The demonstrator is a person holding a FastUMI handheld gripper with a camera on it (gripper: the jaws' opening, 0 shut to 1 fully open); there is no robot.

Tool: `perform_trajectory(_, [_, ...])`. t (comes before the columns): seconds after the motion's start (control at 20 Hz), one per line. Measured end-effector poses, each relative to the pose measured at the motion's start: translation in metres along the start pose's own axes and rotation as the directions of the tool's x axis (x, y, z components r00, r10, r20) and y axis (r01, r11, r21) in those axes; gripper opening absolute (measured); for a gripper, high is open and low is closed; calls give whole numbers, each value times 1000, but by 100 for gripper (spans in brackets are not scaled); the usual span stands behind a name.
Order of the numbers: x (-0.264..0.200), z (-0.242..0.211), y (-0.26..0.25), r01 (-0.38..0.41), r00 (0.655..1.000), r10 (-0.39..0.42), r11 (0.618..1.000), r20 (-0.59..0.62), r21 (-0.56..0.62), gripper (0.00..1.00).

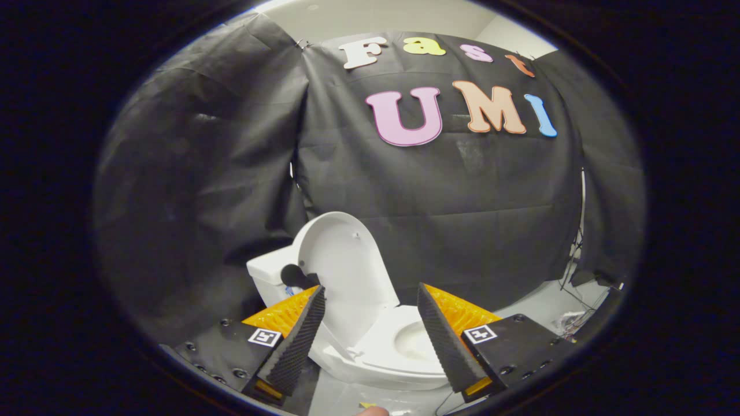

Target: Open the toilet lid.

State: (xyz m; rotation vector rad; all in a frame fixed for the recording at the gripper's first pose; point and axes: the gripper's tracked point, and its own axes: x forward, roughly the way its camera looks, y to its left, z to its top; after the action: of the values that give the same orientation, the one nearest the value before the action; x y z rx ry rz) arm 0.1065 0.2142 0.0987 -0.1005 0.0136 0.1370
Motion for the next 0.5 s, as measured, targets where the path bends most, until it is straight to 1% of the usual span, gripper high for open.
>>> perform_trajectory(0.15, [-6,-19,-12,-9,1000,8,1000,-22,-26,99])
perform_trajectory(0.25, [-8,-27,-18,-9,1000,9,999,-14,-38,99])
perform_trajectory(0.35, [-18,-35,-27,17,1000,-16,999,9,-32,99])
perform_trajectory(0.5, [-28,-45,-40,65,998,-66,998,24,18,99])
